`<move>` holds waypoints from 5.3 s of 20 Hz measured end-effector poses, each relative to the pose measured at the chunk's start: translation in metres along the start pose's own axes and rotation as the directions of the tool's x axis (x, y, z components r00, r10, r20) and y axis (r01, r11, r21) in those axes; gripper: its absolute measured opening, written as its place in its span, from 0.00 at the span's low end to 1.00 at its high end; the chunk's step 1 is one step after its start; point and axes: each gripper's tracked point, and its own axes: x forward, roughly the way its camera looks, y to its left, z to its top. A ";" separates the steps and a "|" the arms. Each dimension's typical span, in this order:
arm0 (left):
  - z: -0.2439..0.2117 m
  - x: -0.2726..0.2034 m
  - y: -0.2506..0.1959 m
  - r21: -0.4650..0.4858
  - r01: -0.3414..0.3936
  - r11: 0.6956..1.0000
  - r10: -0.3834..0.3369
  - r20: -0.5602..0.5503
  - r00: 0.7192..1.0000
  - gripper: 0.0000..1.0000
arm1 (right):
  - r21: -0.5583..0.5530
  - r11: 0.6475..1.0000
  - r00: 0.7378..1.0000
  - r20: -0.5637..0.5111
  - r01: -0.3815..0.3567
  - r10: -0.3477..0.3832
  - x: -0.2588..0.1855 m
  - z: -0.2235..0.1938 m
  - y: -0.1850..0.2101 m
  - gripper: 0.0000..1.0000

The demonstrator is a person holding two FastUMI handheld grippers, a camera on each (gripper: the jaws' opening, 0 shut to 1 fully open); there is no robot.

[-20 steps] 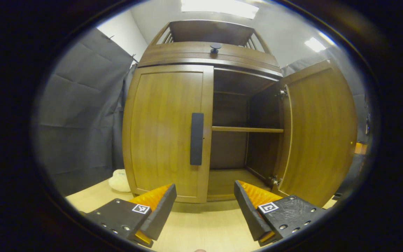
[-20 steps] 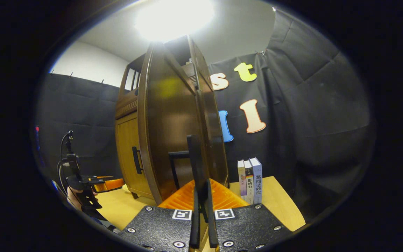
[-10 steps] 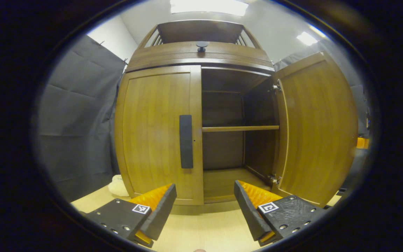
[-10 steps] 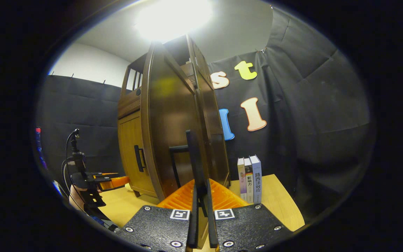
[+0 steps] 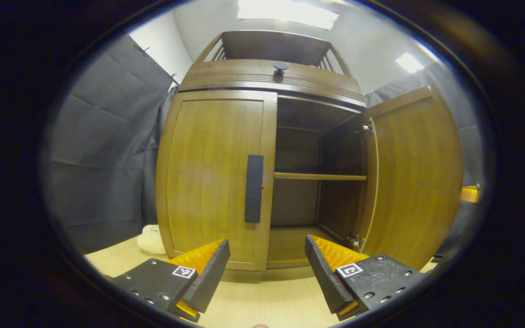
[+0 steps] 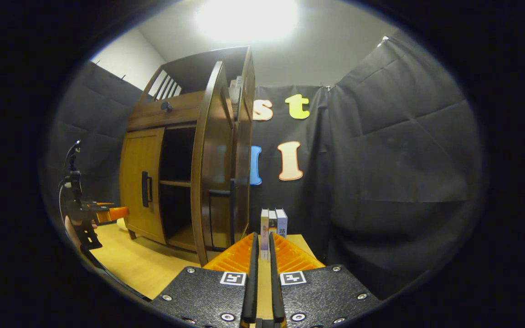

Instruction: Open the right door of the double-door shoe cabinet with the right hand, and open the left door with the left hand.

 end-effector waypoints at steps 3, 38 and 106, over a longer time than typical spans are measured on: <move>0.006 0.004 0.001 -0.015 -0.007 1.000 0.007 0.023 1.000 1.00 | 0.042 0.999 0.998 0.059 -0.010 0.008 -0.020 0.019 0.012 0.39; -0.002 0.051 -0.001 -0.102 0.075 0.992 -0.071 0.041 0.997 0.44 | -0.034 0.927 0.928 -0.019 -0.372 0.372 0.094 0.009 0.206 0.94; 0.005 0.041 0.024 -0.101 -0.202 0.974 0.216 0.160 0.963 0.22 | 0.014 0.910 0.910 0.006 -0.415 0.415 0.042 0.017 0.274 0.94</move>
